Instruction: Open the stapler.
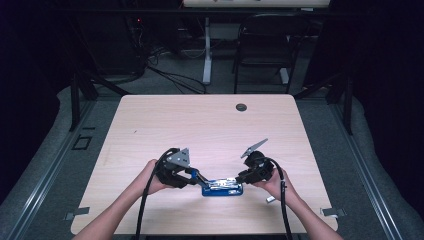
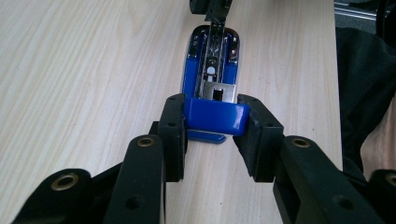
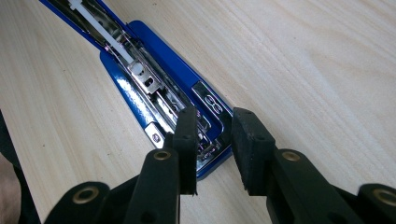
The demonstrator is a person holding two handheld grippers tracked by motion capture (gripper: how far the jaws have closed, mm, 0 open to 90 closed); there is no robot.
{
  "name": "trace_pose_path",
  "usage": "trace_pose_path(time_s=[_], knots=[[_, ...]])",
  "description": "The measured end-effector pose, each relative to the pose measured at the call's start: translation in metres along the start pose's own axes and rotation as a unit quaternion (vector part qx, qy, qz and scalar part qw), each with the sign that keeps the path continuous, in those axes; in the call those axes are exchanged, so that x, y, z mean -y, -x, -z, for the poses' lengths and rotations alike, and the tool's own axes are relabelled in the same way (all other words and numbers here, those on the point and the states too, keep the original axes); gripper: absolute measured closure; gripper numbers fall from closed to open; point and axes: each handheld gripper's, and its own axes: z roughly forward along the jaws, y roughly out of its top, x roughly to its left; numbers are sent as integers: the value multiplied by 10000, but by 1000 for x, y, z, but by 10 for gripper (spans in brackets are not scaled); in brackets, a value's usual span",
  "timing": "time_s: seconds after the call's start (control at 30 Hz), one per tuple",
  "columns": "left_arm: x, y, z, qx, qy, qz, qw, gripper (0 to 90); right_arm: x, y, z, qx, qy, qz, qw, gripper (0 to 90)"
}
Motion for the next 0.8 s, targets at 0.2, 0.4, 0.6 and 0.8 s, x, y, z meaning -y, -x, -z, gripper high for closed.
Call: trace_pose_path(time_s=[0.2, 0.4, 0.6, 0.8], knots=[[4, -1, 1, 46, 1, 80, 10000, 651, 0, 0, 0, -6, -8, -16, 10000, 722], [11, -1, 1, 28, 34, 163, 9999, 650, 0, 0, 0, -4, -3, -11, 10000, 723], [19, -2, 2, 38, 33, 278, 9996, 648, 0, 0, 0, -21, -23, -25, 10000, 723], [21, -3, 2, 72, -19, 275, 9996, 648, 0, 0, -1, -24, -29, -31, 10000, 722]])
